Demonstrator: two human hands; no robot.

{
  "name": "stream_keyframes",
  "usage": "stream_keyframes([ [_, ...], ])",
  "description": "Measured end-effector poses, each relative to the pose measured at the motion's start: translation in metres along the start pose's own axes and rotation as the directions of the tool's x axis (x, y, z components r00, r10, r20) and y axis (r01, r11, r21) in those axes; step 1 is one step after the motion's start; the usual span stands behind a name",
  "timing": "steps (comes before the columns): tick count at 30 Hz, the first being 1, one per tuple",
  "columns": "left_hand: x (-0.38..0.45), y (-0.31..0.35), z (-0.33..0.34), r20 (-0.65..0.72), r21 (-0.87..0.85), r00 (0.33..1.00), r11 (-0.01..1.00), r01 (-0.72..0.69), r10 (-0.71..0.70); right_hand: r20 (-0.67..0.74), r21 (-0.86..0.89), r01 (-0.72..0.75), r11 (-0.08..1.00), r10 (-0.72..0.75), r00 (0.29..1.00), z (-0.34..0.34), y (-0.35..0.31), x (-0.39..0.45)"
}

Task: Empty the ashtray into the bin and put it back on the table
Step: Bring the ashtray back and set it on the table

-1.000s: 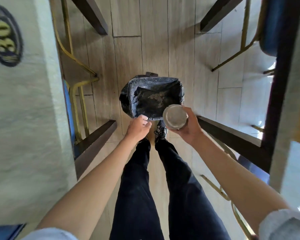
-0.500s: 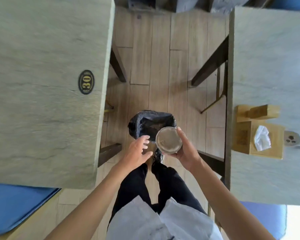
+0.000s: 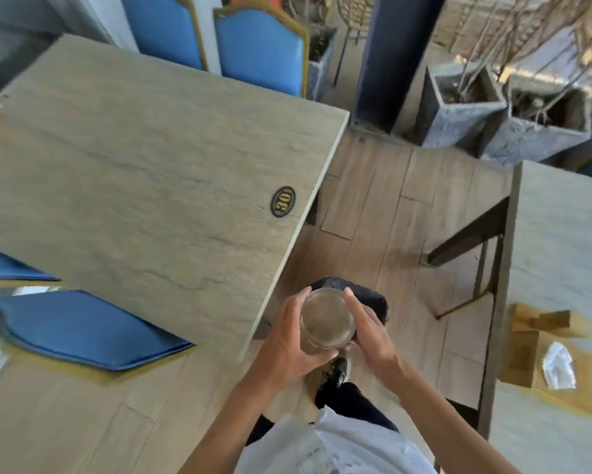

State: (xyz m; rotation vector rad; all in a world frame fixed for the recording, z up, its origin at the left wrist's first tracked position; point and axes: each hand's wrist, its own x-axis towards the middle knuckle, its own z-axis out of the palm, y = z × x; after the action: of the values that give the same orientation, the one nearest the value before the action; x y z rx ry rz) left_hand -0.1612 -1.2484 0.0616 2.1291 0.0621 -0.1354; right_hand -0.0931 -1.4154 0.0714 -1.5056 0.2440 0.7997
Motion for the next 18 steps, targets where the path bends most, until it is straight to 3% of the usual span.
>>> stream_keyframes([
  [13,-0.173,-0.067,-0.131,-0.306,-0.007,0.950,0.998,0.067,-0.066,0.307,-0.344,0.097,0.934,0.014,0.952,0.197,0.034,-0.051],
  [18,-0.228,-0.100,-0.182,-0.383,0.012,0.914,0.988,0.152,-0.136,0.270,-0.456,0.227,0.860,-0.109,0.957,0.246,0.062,-0.042],
])
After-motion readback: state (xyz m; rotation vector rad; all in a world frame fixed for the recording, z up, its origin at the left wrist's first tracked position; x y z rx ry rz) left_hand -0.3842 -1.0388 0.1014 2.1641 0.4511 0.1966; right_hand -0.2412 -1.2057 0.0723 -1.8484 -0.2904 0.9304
